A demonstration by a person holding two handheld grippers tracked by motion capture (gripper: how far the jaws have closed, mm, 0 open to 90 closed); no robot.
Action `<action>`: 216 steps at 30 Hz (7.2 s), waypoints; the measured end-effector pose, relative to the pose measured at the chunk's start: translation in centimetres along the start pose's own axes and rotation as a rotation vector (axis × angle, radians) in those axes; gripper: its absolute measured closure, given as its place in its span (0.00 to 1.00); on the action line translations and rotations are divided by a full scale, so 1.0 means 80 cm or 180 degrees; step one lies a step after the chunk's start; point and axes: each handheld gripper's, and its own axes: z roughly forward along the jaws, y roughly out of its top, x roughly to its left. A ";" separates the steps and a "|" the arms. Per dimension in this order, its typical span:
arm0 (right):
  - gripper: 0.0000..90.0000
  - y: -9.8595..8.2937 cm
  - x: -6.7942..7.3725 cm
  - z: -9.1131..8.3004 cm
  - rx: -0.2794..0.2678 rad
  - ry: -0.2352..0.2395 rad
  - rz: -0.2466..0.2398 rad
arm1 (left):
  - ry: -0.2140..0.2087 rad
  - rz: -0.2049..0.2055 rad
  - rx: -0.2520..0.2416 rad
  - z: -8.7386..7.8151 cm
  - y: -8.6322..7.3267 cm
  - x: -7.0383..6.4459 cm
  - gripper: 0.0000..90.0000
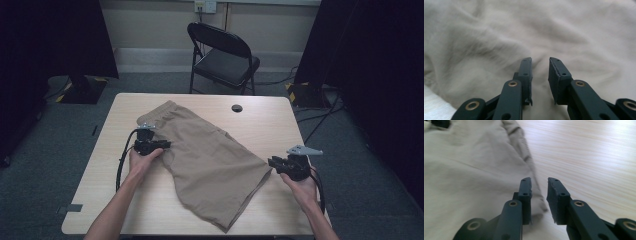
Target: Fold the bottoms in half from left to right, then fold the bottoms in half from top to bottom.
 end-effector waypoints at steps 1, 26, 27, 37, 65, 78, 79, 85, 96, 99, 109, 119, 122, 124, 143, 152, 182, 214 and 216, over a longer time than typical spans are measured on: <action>0.82 0.001 0.002 0.003 -0.0005 0.0019 -0.0010 | -0.0029 0.0030 -0.0026 -0.004 0.002 -0.003 0.83; 0.90 -0.001 0.038 0.091 0.0476 0.0212 -0.0250 | -0.0258 0.0323 0.0273 0.003 -0.034 -0.063 0.69; 0.90 -0.002 0.040 0.090 0.0488 0.0231 -0.0267 | -0.0239 0.0298 0.0253 0.004 -0.033 -0.061 0.70; 0.91 -0.018 0.091 0.072 0.0634 0.0573 -0.0417 | -0.0114 0.0360 0.0155 0.001 -0.032 -0.048 0.72; 0.98 0.083 0.091 0.211 0.0500 0.0406 -0.0490 | -0.0029 0.0514 0.0131 -0.003 -0.032 -0.039 0.68; 1.00 0.044 0.096 0.161 0.0610 0.0424 -0.0343 | -0.0018 0.0699 0.0126 0.017 -0.018 -0.039 0.76; 1.00 0.041 0.098 0.155 0.0616 0.0409 -0.0393 | -0.0081 0.0672 0.0174 0.020 -0.014 -0.039 0.76; 0.88 0.035 0.090 0.139 0.0487 0.0321 -0.0388 | -0.0154 0.0786 0.0241 0.017 -0.005 -0.046 0.71; 0.88 0.052 0.089 0.155 0.0328 0.0391 -0.0379 | -0.0608 0.0769 0.0222 -0.040 -0.038 -0.050 0.97; 0.93 0.043 0.087 0.158 0.0446 0.0351 -0.0425 | -0.0531 0.0844 0.0319 -0.032 -0.040 -0.055 0.97; 1.00 0.039 0.070 0.157 0.0434 0.0189 -0.0454 | -0.0234 0.0871 0.0271 -0.002 -0.037 -0.048 1.00; 1.00 0.040 0.049 0.156 0.0380 0.0064 -0.0349 | -0.0210 0.0694 0.0179 0.024 -0.017 -0.042 1.00; 1.00 0.040 0.048 0.157 0.0386 0.0080 -0.0326 | -0.0304 0.0653 0.0216 0.021 -0.017 -0.038 1.00; 0.94 0.041 0.046 0.156 0.0395 0.0077 -0.0316 | -0.0305 0.0617 0.0205 0.016 -0.015 -0.035 0.98; 0.69 0.035 0.111 0.058 0.0053 0.0764 -0.0504 | -0.0450 0.0920 0.0223 -0.062 -0.041 -0.063 0.85; 0.76 -0.003 0.162 0.034 0.0220 0.1236 -0.0819 | -0.0446 0.0873 0.0327 -0.052 -0.049 -0.057 0.85; 0.57 -0.054 0.213 0.049 0.0629 0.1720 -0.1660 | -0.0368 0.0724 0.0391 -0.038 -0.052 -0.041 0.85; 0.97 0.032 0.188 0.068 0.0469 0.1923 -0.0877 | -0.1499 0.1166 0.0186 -0.090 -0.061 -0.139 0.59; 0.97 0.040 0.188 0.070 0.0453 0.1890 -0.0855 | -0.1571 0.1151 0.0167 -0.087 -0.062 -0.150 0.53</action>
